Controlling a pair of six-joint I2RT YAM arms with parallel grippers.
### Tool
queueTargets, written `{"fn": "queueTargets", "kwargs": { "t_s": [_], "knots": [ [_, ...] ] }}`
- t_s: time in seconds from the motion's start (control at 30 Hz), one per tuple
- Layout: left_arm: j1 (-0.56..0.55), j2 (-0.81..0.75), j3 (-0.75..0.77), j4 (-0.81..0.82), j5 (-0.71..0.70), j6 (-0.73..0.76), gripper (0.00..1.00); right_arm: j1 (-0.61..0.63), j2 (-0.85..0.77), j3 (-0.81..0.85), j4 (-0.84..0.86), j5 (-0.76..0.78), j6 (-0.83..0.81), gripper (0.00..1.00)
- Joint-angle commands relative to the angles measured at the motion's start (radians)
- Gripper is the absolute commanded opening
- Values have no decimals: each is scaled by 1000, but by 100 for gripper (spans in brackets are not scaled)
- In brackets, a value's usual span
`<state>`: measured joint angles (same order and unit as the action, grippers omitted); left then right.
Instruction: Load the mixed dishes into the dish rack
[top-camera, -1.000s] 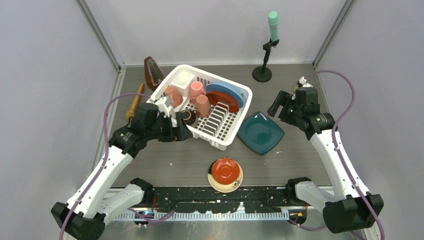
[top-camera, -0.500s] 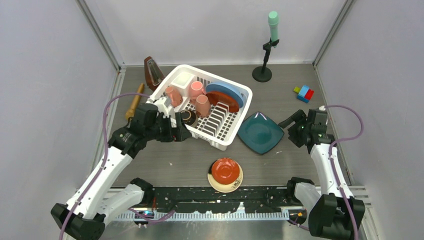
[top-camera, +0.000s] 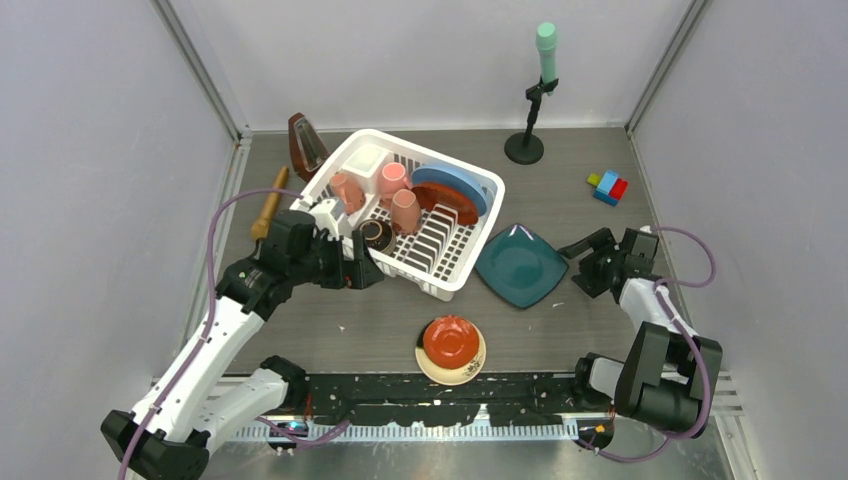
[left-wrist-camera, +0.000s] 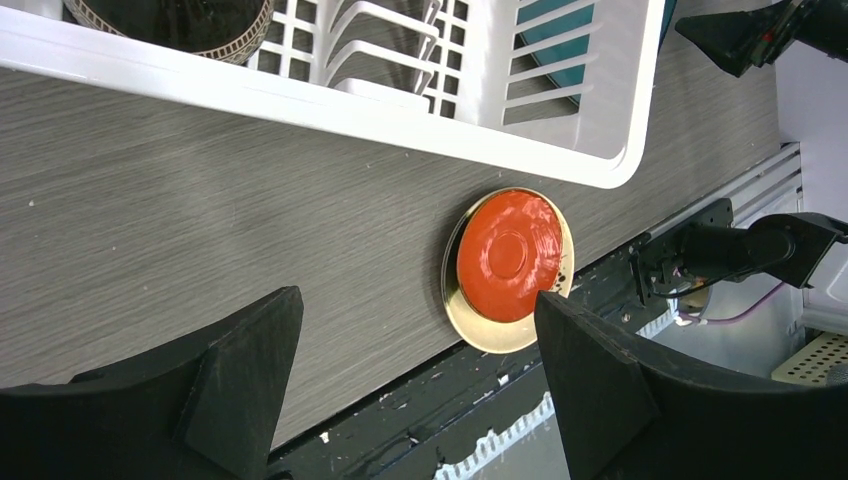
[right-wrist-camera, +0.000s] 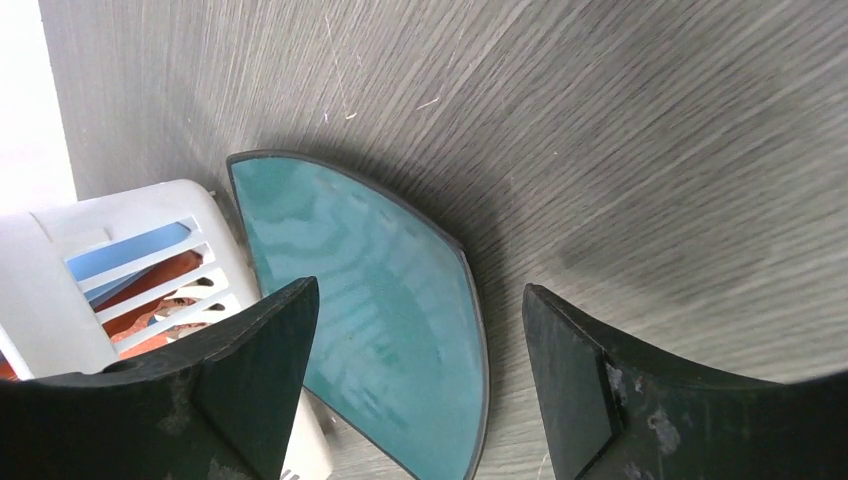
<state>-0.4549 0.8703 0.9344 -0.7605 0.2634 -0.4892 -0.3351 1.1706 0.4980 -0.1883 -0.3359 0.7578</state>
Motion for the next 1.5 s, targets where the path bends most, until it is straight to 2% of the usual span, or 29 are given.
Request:
{"fn": "queueTargets", "kwargs": {
  "t_s": [0.0, 0.27, 0.47, 0.63, 0.9, 1.03, 1.37, 1.47],
  "knots": [
    [2, -14, -8, 15, 26, 24, 89, -4, 19, -48, 181, -46, 34, 80],
    [2, -13, -24, 17, 16, 38, 90, -4, 138, -121, 356, -70, 71, 80],
    [2, -4, -7, 10, 18, 38, 90, -3, 263, -117, 456, -202, 116, 79],
    [2, 13, -3, 33, 25, 28, 90, -3, 282, -127, 488, -277, 148, 77],
    [2, 67, 15, 35, 77, 2, 89, 12, 153, -134, 382, -299, 101, 72],
    [2, 78, 11, 47, 84, -6, 89, 72, 91, -104, 274, -270, 43, 72],
    [2, 90, 25, 36, 95, -10, 89, 100, -83, -139, 167, -256, 58, 70],
    [2, 92, 23, 29, 96, -5, 89, 99, -129, -141, 87, -201, 36, 76]
  ]
}}
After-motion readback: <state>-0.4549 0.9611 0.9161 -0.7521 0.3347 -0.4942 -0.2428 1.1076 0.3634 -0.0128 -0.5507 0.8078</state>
